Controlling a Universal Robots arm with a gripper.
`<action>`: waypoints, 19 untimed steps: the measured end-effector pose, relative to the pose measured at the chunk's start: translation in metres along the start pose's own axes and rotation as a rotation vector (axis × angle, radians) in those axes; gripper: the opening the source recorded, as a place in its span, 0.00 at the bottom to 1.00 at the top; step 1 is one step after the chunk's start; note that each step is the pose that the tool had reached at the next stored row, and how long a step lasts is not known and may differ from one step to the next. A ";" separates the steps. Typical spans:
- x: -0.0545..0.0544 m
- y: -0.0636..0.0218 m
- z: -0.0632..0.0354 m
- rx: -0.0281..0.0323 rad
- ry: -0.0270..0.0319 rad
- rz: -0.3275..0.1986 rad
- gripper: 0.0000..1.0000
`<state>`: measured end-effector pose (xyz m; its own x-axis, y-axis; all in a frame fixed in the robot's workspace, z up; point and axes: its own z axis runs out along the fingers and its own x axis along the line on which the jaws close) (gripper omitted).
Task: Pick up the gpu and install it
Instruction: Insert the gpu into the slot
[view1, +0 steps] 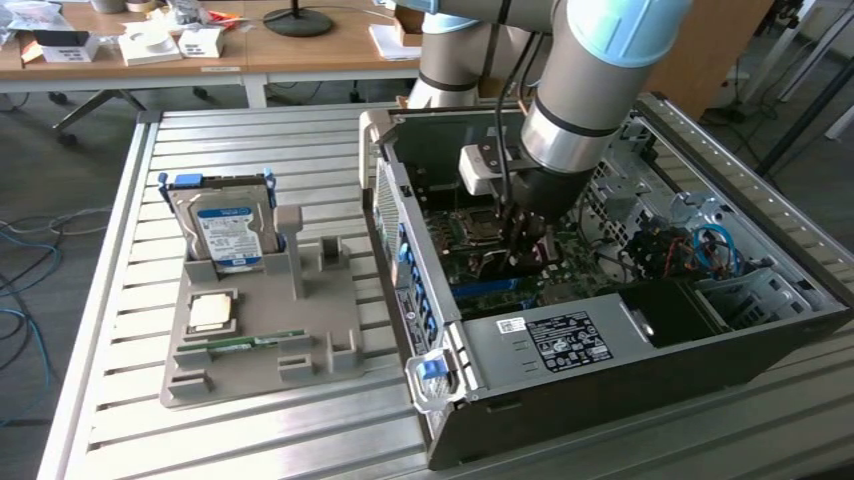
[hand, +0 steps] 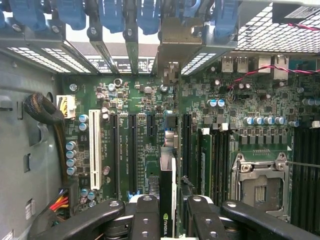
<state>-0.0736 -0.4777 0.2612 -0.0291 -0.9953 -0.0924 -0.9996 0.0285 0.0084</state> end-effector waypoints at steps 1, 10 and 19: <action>0.000 0.0003 0.0000 0.0000 0.0001 0.000 0.26; 0.000 0.0016 0.0014 0.0002 0.0000 0.000 0.26; 0.000 0.0019 0.0042 -0.0012 0.0004 0.000 0.26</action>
<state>-0.0755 -0.4776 0.2570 -0.0294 -0.9953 -0.0920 -0.9995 0.0286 0.0095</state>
